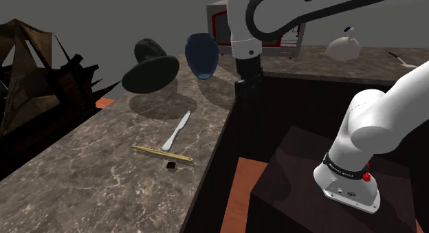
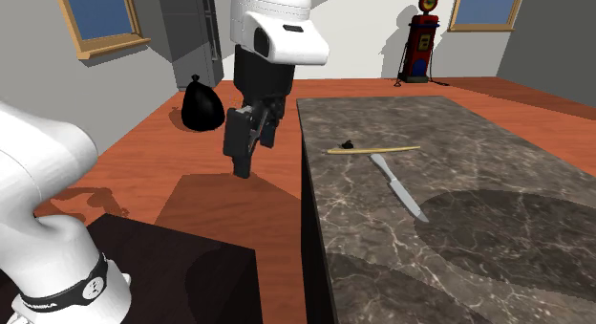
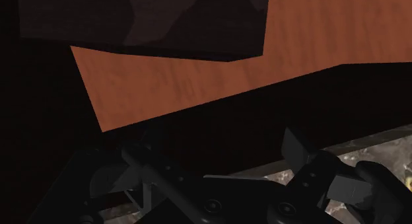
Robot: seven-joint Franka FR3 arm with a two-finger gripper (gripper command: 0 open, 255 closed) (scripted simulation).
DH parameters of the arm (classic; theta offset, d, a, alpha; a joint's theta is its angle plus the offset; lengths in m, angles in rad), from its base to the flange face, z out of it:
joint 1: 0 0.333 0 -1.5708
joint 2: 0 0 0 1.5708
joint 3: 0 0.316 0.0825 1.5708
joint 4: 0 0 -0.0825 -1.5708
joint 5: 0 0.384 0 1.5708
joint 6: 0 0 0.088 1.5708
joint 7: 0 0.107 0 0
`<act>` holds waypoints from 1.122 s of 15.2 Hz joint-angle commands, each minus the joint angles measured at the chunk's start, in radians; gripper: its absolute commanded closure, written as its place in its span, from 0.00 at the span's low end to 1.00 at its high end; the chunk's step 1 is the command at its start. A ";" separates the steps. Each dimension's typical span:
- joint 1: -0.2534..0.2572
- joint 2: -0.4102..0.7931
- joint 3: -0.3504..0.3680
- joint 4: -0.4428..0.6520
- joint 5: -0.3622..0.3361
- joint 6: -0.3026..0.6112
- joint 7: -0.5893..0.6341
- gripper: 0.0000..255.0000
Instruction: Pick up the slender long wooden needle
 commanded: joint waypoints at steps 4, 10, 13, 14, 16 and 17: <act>0.032 0.143 0.078 0.082 -0.002 0.110 0.036 0.00; 0.064 0.324 0.163 0.212 -0.051 0.209 0.092 0.00; 0.083 0.420 0.201 0.289 -0.096 0.246 0.126 0.00; 0.090 0.453 0.212 0.317 -0.113 0.256 0.139 0.00; 0.107 0.519 0.233 0.375 -0.152 0.272 0.164 0.00; 0.117 0.553 0.242 0.406 -0.173 0.279 0.177 0.00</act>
